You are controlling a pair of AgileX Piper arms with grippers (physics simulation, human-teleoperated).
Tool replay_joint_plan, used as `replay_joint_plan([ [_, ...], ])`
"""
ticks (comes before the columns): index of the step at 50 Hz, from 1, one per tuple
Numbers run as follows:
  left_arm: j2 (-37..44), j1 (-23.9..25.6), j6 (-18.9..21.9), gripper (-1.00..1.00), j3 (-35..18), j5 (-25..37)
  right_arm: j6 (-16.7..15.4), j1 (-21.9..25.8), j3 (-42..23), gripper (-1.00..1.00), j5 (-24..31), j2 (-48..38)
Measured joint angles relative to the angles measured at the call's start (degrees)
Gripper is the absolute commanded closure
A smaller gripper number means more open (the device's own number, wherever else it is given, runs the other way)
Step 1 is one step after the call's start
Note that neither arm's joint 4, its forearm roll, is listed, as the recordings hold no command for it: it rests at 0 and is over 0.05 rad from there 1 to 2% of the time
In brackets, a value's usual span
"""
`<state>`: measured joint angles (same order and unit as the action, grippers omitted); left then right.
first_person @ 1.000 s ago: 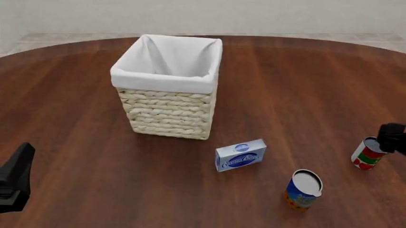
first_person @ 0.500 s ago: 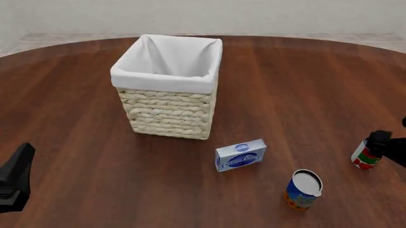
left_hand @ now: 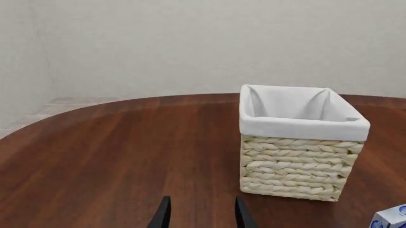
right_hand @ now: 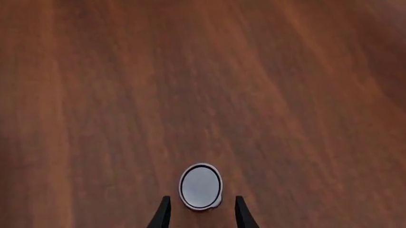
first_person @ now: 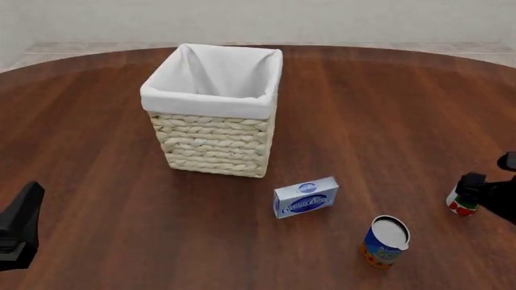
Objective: Pick up the tomato sauce, and put it in the basket.
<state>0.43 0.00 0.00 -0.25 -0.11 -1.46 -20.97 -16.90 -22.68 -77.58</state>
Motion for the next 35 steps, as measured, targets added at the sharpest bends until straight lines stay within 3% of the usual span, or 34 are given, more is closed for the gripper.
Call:
replay_joint_plan([
  [35, 0.0, 0.0, 0.0, -1.00, 0.0, 0.0, 0.6, 0.9, -1.3, -1.00, -7.6, -10.9],
])
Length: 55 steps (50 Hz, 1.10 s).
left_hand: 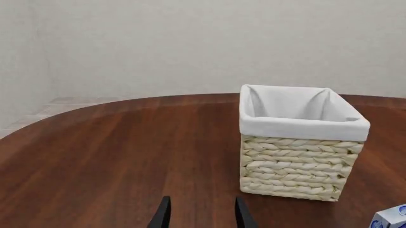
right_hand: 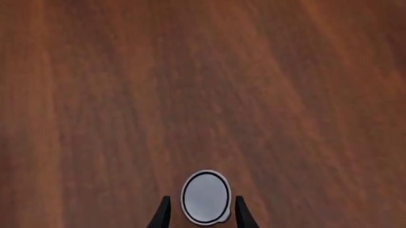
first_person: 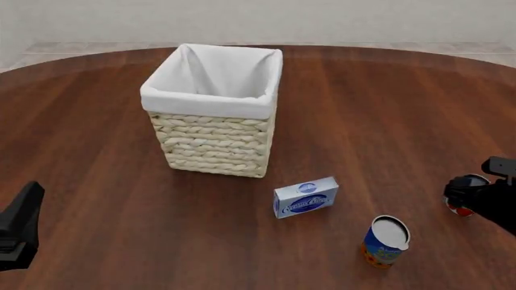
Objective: Pick up the tomato sauce, and put it in the basket.
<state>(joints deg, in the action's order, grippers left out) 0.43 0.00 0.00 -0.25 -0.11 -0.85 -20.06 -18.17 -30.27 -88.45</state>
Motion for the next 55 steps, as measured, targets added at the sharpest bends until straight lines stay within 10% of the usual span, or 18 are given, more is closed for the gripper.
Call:
replay_joint_plan([
  [10, 0.0, 0.0, 0.0, -1.00, 0.0, 0.0, 0.0, 0.2, -0.4, -1.00, -1.3, -2.3],
  [11, 0.0, 0.0, 0.0, -1.00, 0.0, 0.0, 0.0, 0.3, -0.5, 1.00, -1.4, -2.4],
  [55, 0.0, 0.0, 0.0, -1.00, 0.0, 0.0, -0.7, 2.8, -5.8, 1.00, 14.3, 13.7],
])
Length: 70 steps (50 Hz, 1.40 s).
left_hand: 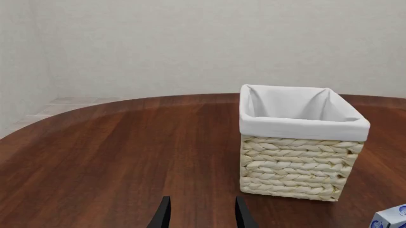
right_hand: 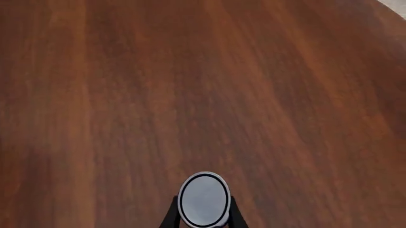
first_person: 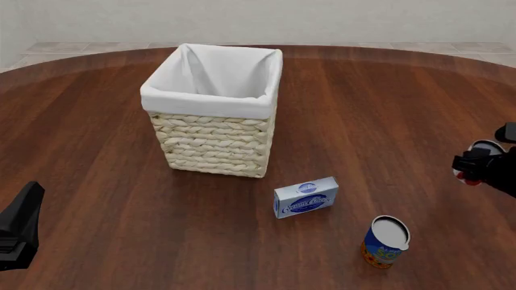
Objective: Pick up the tomato sauce, and put it in the basket.
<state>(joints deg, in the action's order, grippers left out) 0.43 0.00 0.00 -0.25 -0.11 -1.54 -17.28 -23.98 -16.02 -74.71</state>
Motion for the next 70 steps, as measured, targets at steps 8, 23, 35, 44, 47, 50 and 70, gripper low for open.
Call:
replay_joint_plan([
  [8, 0.0, 0.0, 0.0, -1.00, 0.0, 0.0, 0.3, 2.5, -3.7, 1.00, 3.8, 2.0],
  [23, 0.0, 0.0, 0.0, -1.00, 0.0, 0.0, -0.2, 8.1, -12.3, 1.00, 8.7, 1.6],
  [35, 0.0, 0.0, 0.0, -1.00, 0.0, 0.0, -1.0, 13.5, -18.6, 1.00, 11.3, -0.3],
  [44, 0.0, 0.0, 0.0, -1.00, 0.0, 0.0, -1.8, 18.0, -22.9, 1.00, 12.3, -2.9],
  [47, 0.0, 0.0, 0.0, -1.00, 0.0, 0.0, -2.0, 19.5, -24.3, 1.00, 12.7, -3.8],
  [50, 0.0, 0.0, 0.0, -1.00, 0.0, 0.0, -2.3, 20.9, -25.6, 1.00, 13.1, -4.7],
  [70, 0.0, 0.0, 0.0, -1.00, 0.0, 0.0, -4.2, 31.4, -36.1, 1.00, 16.9, -10.7],
])
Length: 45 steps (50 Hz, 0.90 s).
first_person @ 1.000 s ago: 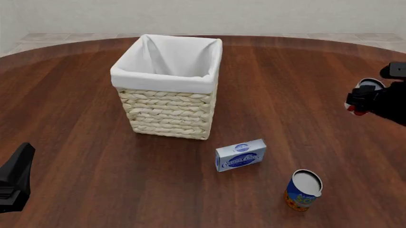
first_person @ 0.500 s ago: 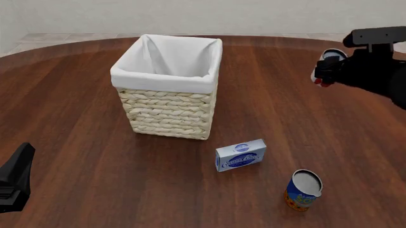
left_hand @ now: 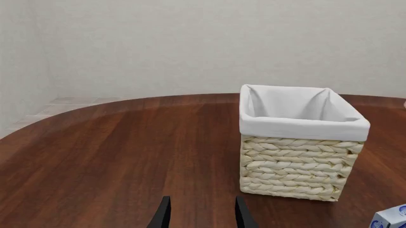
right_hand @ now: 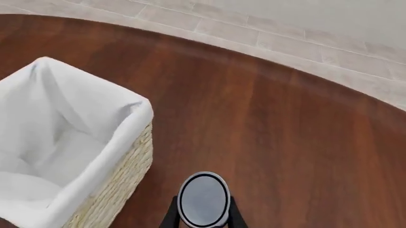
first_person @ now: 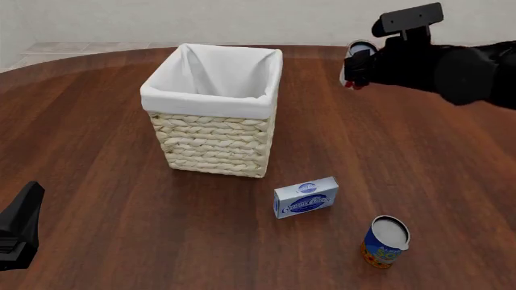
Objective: Pick up the tomato sauce, and put it in the basket.
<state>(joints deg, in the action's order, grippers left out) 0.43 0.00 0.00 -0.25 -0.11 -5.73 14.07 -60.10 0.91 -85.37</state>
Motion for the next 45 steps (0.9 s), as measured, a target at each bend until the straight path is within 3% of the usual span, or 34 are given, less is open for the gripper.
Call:
replay_joint_plan([
  [45, 0.0, 0.0, 0.0, -1.00, 0.0, 0.0, -3.4, 15.6, -22.1, 1.00, 7.9, -14.5],
])
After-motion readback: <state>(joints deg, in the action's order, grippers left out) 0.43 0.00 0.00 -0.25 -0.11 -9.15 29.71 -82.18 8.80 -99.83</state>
